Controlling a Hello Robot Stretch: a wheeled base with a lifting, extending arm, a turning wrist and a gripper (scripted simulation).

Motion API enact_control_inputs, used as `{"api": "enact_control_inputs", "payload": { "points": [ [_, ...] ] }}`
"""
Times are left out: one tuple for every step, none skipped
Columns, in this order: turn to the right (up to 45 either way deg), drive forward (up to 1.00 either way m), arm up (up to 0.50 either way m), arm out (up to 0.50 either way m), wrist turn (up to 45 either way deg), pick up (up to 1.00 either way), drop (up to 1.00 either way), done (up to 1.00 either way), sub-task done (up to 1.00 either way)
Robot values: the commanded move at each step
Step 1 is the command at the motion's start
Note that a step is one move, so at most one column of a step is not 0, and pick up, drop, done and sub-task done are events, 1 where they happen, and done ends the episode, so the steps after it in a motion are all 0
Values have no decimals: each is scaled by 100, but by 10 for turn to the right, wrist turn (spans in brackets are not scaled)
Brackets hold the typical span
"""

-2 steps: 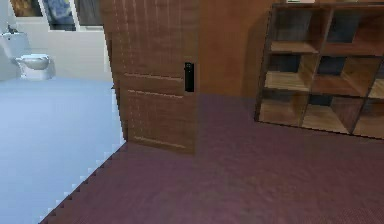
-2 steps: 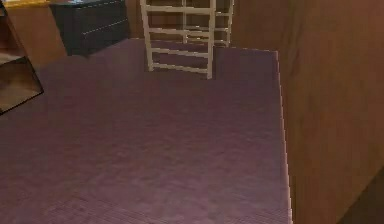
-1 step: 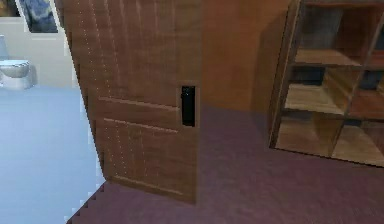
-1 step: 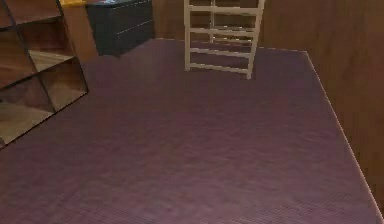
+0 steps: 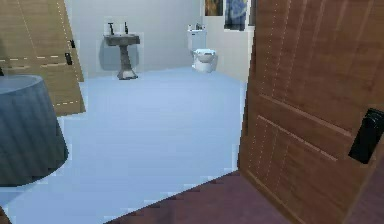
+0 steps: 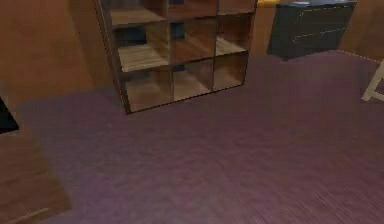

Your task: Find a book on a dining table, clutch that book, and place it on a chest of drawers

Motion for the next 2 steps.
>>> {"api": "enact_control_inputs", "payload": {
  "points": [
    [-180, 0, 0, 0, 0, 0, 0, 0, 0],
    [0, 100, 0, 0, 0, 0, 0, 0, 0]
  ]
}}
